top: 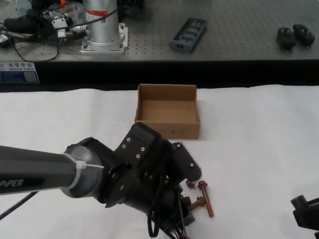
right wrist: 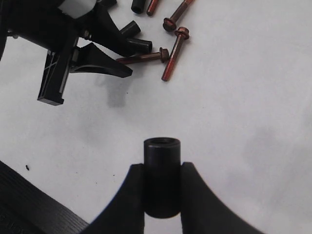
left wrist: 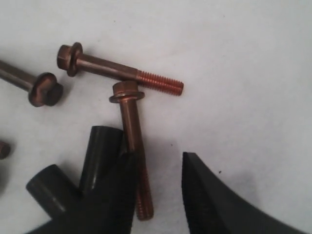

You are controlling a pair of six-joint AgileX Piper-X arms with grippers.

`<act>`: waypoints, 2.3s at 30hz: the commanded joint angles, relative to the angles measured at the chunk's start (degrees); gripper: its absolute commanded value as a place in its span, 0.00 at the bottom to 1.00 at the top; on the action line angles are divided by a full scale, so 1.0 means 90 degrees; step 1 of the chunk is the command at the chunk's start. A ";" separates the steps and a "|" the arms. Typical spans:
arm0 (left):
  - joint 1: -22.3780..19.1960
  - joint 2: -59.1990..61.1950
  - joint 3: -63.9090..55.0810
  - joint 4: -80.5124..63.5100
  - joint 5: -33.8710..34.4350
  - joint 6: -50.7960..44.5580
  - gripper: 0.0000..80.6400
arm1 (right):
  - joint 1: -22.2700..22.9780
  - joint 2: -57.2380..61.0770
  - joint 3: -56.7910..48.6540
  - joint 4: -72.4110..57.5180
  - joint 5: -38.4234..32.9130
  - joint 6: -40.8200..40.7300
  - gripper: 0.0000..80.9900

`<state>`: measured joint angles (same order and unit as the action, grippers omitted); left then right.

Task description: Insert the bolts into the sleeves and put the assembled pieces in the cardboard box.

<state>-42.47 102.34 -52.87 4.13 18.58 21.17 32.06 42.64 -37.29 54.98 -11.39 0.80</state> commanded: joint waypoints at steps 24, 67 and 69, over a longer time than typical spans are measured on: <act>-0.0021 0.0629 -0.0652 -0.0189 -0.0041 0.0056 0.30 | -0.0004 -0.0060 -0.0012 -0.0032 -0.0110 0.0001 0.03; -0.0021 0.1081 -0.1162 0.1422 -0.0610 -0.0045 0.23 | -0.0004 -0.0060 -0.0012 -0.0047 -0.0055 0.0001 0.03; -0.0021 0.1039 -0.1162 0.1439 -0.0610 -0.0045 0.13 | -0.0004 -0.0060 -0.0012 -0.0047 0.0064 0.0001 0.03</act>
<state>-42.75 110.62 -64.24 11.73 15.40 20.56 32.06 42.64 -37.29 54.98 -10.78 0.80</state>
